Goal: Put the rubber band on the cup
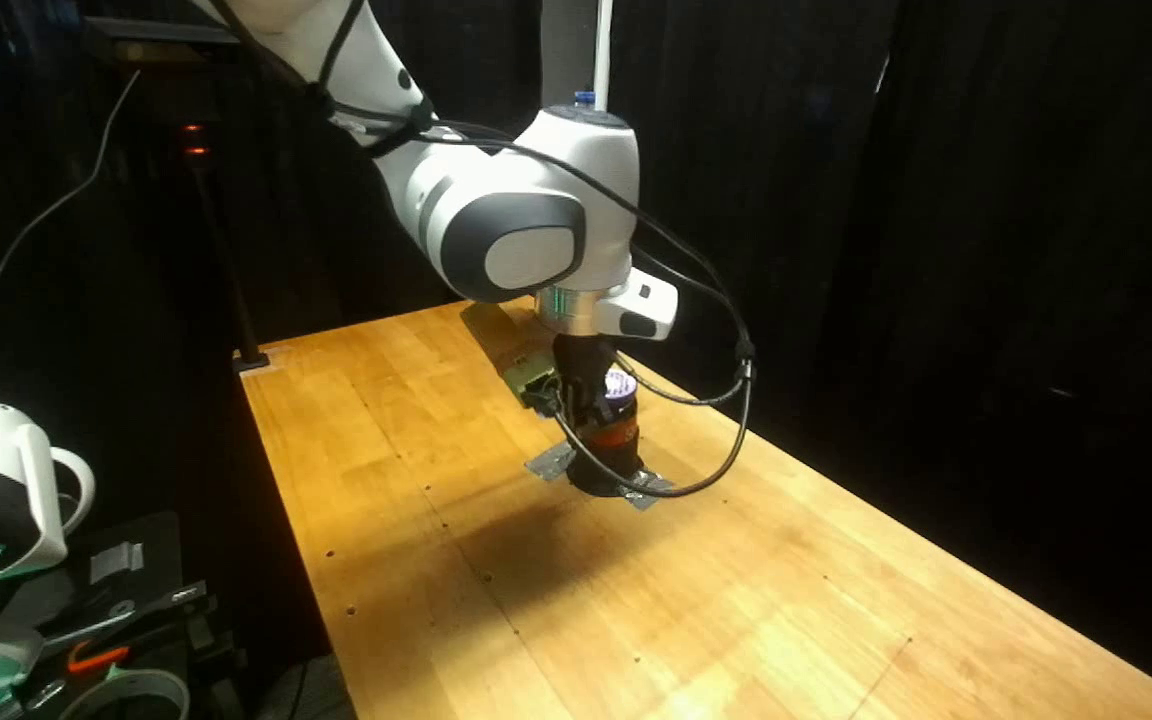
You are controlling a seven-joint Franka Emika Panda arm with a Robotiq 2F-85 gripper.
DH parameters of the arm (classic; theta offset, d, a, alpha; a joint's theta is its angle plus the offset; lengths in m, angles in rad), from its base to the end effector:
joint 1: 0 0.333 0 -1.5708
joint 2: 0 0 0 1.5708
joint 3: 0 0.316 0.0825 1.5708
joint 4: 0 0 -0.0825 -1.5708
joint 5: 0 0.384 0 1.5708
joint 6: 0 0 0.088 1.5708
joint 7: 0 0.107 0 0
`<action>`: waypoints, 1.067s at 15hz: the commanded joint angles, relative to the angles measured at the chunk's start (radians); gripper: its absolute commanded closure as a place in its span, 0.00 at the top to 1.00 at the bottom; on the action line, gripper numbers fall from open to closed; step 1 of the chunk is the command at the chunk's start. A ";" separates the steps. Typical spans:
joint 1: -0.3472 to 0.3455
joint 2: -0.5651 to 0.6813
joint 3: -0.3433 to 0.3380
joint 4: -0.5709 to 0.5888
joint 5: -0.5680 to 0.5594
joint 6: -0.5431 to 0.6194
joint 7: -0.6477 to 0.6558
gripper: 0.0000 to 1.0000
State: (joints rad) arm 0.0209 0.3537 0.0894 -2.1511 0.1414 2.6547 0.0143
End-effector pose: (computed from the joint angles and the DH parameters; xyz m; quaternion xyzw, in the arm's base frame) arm 0.5813 0.0598 0.2490 -0.9957 0.0159 -0.0711 0.0574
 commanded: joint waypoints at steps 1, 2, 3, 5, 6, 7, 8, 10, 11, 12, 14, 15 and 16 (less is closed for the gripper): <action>-0.008 -0.099 0.029 -0.194 0.033 0.265 -0.049 0.08; -0.025 -0.101 0.056 -0.224 0.055 0.349 -0.075 0.08; -0.046 -0.100 0.090 -0.249 0.076 0.423 -0.101 0.08; -0.112 -0.084 0.191 -0.286 0.128 0.555 -0.162 0.09; -0.168 -0.073 0.267 -0.298 0.145 0.613 -0.187 0.09; -0.225 -0.059 0.338 -0.308 0.140 0.667 -0.195 0.07; -0.273 -0.049 0.395 -0.322 0.117 0.712 -0.186 0.07; -0.369 -0.030 0.486 -0.352 0.059 0.794 -0.161 0.07; -0.407 -0.026 0.516 -0.374 0.031 0.831 -0.150 0.06; -0.444 -0.017 0.540 -0.391 -0.001 0.870 -0.146 0.07; -0.490 -0.018 0.554 -0.429 -0.045 0.920 -0.145 0.08; -0.509 -0.015 0.556 -0.445 -0.064 0.937 -0.146 0.08; -0.527 -0.013 0.557 -0.457 -0.083 0.949 -0.146 0.08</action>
State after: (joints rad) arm -0.4408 0.3428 0.6151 -2.5504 0.1171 3.5316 -0.1432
